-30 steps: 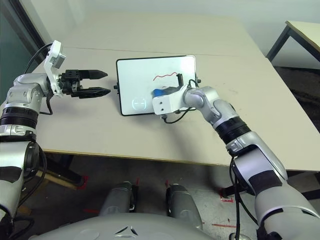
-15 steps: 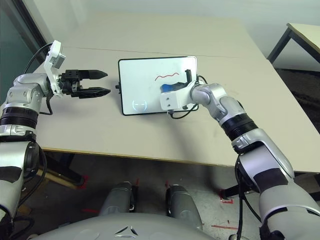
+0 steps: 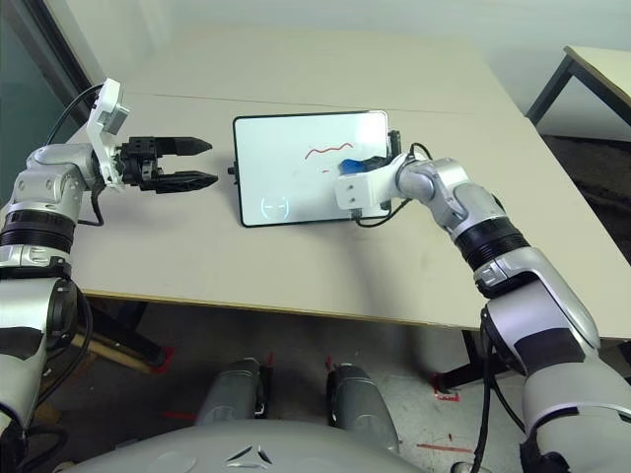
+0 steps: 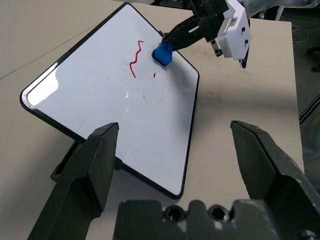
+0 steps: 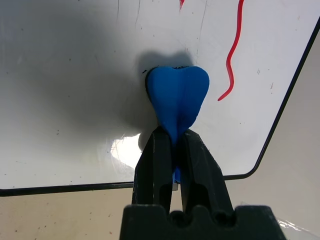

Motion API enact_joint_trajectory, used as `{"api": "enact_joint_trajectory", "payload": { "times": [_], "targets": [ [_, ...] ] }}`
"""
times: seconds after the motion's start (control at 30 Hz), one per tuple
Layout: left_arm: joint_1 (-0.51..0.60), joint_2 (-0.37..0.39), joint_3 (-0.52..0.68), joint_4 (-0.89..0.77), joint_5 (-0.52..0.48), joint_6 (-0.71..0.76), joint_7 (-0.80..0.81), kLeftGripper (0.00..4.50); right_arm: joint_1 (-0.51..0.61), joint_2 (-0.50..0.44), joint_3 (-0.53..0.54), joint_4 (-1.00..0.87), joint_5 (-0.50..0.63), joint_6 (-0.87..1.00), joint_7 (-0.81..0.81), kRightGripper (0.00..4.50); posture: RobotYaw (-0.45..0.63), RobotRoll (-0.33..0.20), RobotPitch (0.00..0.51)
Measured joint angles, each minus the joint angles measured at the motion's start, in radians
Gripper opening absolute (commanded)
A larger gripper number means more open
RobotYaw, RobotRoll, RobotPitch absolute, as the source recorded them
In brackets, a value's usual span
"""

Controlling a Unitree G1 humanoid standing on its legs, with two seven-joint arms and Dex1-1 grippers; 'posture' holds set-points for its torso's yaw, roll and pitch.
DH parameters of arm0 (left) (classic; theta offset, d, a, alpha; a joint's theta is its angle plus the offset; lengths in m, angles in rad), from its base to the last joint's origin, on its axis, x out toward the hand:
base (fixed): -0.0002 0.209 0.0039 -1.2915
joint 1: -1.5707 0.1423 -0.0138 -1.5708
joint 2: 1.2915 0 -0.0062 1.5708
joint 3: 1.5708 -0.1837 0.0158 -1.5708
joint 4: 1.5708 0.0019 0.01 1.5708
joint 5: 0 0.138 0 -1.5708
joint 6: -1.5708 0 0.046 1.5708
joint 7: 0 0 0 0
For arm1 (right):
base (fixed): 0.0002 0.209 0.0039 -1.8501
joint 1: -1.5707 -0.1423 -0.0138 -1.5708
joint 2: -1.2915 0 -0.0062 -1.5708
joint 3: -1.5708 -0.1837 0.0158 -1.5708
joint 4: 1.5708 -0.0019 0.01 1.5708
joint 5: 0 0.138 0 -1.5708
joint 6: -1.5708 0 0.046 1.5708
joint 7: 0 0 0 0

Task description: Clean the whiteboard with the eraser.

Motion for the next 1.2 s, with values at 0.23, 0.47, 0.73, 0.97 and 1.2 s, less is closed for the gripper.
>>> {"api": "enact_joint_trajectory", "payload": {
  "times": [0.23,0.47,0.73,0.97,1.2],
  "targets": [
    [-0.001,0.0,0.0,0.0,0.0,-0.001,0.0,4.5,0.0,0.034,0.001,-0.023,-0.037,0.026,-0.006,0.01,0.15,0.0,0.016],
    [-0.002,0.0,0.0,0.0,0.0,-0.001,0.0,4.5,0.0,0.074,0.002,-0.035,-0.063,0.036,-0.007,0.0,0.15,0.0,0.017],
    [-0.003,0.0,0.0,0.0,0.0,-0.001,0.0,4.5,-0.002,0.107,0.003,-0.068,-0.068,0.036,0.012,0.0,0.15,0.0,0.017],
    [-0.003,0.0,0.0,0.0,0.0,-0.001,0.0,4.5,-0.002,0.118,0.007,-0.084,-0.079,0.036,0.023,0.0,0.15,0.0,0.015],
    [-0.003,-0.001,0.0,0.0,0.0,-0.001,0.0,4.5,-0.004,0.157,0.027,-0.099,-0.088,0.025,0.033,0.0,0.15,0.0,0.014]
  ]
}}
